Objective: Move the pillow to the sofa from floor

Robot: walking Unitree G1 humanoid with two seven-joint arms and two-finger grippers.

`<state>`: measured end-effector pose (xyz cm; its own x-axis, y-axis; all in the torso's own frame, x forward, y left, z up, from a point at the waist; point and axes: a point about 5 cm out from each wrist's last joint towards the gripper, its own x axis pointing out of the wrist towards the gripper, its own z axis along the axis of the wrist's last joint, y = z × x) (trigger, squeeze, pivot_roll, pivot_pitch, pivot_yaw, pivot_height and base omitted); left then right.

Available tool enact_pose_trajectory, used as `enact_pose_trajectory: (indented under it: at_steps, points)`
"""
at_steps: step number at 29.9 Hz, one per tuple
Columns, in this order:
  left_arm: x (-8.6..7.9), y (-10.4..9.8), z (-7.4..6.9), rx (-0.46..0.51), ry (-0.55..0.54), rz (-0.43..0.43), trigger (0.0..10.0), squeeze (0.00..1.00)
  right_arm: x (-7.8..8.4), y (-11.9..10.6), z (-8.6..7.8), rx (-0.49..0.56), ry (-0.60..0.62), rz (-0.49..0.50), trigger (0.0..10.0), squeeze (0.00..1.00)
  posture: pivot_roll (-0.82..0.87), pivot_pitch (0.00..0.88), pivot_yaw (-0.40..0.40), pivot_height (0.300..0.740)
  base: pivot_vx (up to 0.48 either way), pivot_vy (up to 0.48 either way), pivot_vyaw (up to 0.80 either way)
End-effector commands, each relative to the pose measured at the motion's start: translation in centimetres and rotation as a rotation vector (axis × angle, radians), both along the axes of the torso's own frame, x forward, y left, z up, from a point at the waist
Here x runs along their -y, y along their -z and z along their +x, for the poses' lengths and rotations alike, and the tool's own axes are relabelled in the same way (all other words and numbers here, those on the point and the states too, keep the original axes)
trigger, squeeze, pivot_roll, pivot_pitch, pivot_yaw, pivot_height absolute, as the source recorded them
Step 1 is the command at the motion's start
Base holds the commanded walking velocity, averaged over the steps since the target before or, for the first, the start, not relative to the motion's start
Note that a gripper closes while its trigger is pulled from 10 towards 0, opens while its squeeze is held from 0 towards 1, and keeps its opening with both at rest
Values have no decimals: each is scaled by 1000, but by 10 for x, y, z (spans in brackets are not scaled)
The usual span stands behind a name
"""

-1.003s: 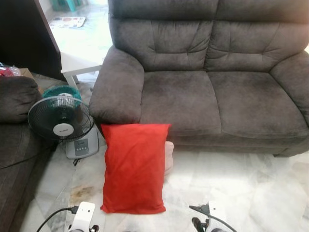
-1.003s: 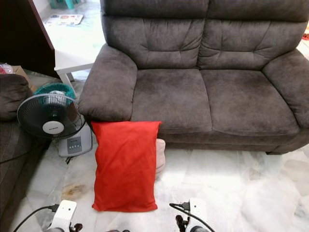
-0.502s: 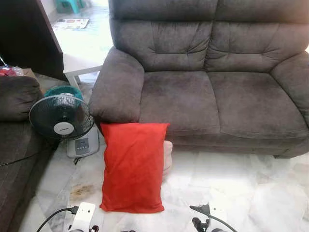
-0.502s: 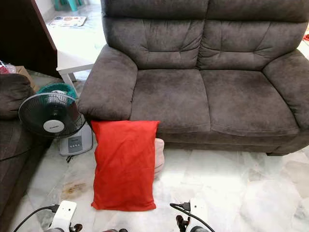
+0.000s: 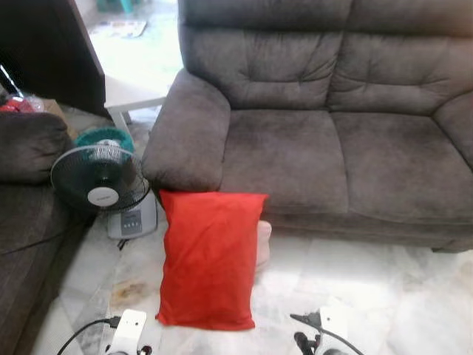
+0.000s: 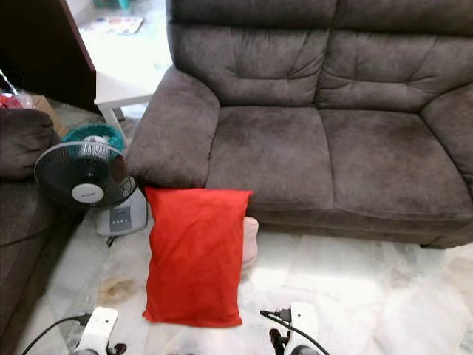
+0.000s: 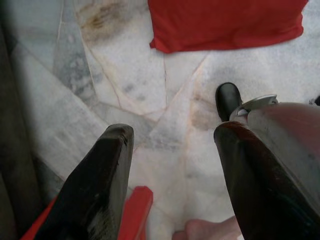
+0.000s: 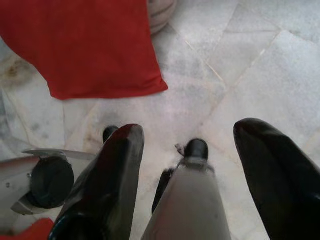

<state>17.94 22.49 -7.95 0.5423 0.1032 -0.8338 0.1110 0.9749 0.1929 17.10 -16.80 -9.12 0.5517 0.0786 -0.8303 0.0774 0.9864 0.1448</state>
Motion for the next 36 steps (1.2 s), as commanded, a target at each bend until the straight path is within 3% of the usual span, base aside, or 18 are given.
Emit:
enact_pose_trajectory:
  at_steps: [1, 6, 36]
  points:
    - [1, 3, -5, -20, -8, -1, 10000, 0, 3, 2, -5, -16, 11, -7, 10000, 0, 118, 87, -4, 740, 277, 0, 0]
    - [0, 3, -5, -21, -6, 3, 10000, 0, 3, 2, -5, -18, 9, -7, 10000, 0, 118, 87, -4, 740, 277, 0, 0]
    - [0, 2, -4, -13, 9, 7, 10000, 0, 3, 2, -5, -18, 3, -6, 10000, 0, 121, 91, -5, 740, 0, 0, 0]
